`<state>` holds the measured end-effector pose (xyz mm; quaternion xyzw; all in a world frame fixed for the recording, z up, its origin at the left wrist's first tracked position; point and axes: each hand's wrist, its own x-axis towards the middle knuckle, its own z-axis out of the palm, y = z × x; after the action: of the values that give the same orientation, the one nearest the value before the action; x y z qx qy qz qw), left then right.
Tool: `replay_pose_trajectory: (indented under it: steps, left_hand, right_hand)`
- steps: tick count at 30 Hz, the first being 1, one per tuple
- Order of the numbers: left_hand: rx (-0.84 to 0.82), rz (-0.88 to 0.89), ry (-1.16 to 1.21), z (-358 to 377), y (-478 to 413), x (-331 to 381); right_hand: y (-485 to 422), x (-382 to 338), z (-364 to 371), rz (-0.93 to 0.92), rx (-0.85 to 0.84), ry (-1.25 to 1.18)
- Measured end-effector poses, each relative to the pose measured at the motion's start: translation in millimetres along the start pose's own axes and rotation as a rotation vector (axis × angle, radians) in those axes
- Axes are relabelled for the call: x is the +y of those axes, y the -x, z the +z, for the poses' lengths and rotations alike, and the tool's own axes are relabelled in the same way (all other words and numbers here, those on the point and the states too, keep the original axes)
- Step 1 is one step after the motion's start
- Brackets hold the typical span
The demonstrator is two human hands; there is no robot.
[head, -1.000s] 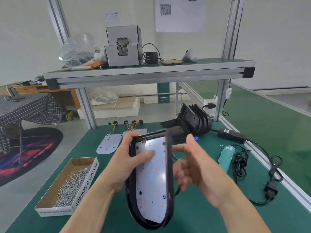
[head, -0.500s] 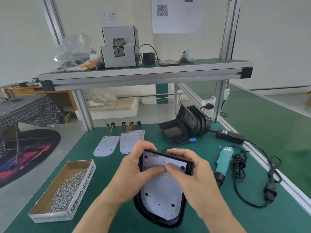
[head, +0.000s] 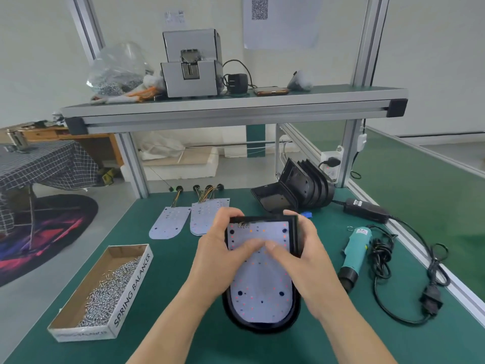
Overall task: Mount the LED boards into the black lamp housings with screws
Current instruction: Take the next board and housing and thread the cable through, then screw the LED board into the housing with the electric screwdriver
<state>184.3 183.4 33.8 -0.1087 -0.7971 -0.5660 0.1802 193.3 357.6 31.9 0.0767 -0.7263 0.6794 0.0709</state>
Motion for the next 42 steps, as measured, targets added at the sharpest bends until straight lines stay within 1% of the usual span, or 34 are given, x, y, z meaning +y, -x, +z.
replay_pose_trajectory:
  steps: [1, 3, 6, 9, 13, 15, 17, 20, 22, 24, 25, 26, 28, 29, 30, 31, 33, 37, 42]
  left_hand:
    - [0.045, -0.060, 0.014, 2, -4, -5]
    - [0.081, -0.140, 0.004, 6, -10, -16]
    - [0.036, -0.184, -0.054, 11, -13, -32]
    - [-0.009, -0.257, -0.050, 15, -9, -46]
    - [-0.108, -0.347, -0.124, 9, -4, -60]
    - [-0.125, -0.410, -0.160, 0, -3, -64]
    - [-0.075, -0.463, -0.193, -13, -3, -68]
    - [0.157, -0.481, -0.288, -52, -5, -72]
    - [0.273, -0.457, -0.535, -88, -5, -79]
    - [0.307, -0.485, -0.760, -126, -1, -88]
    - [0.277, -0.531, -0.848, -142, 1, -94]
    - [0.210, -0.592, -0.945, -155, 4, -101]
    - [-0.009, -0.700, -1.115, -171, 11, -111]
    - [-0.087, -0.721, -1.158, -175, 14, -115]
    - [-0.129, -0.723, -1.169, -177, 16, -118]
    - [-0.137, -0.720, -1.159, -177, 17, -120]
    - [-0.085, -0.701, -1.113, -174, 17, -122]
    - [0.080, -0.666, -1.016, -169, 16, -121]
    - [0.108, -0.702, -1.067, -168, 16, -121]
  right_hand:
    - [-2, 9, 1, 0.041, -0.012, -0.014]
    - [-2, 30, 2, 0.063, 0.007, 0.073]
    - [3, 55, 4, 0.083, 0.023, 0.197]
    - [7, 70, 9, 0.112, 0.055, 0.212]
    - [9, 84, 14, 0.181, 0.060, 0.187]
    - [7, 90, 13, 0.217, 0.070, 0.176]
    - [4, 93, 13, 0.245, 0.084, 0.183]
    - [3, 94, 12, 0.264, 0.089, 0.217]
    - [2, 95, 12, 0.264, 0.078, 0.235]
    - [1, 95, 11, 0.254, 0.069, 0.249]
    - [0, 96, 11, 0.252, 0.066, 0.253]
    - [-1, 97, 11, 0.253, 0.065, 0.254]
    - [-2, 99, 11, 0.257, 0.063, 0.253]
    - [-2, 100, 11, 0.257, 0.063, 0.250]
    - [-2, 101, 11, 0.257, 0.064, 0.249]
    - [-2, 102, 12, 0.255, 0.067, 0.250]
    - [-3, 104, 11, 0.252, 0.072, 0.261]
    - [-4, 106, 11, 0.251, 0.078, 0.266]
    - [-4, 108, 12, 0.253, 0.079, 0.261]
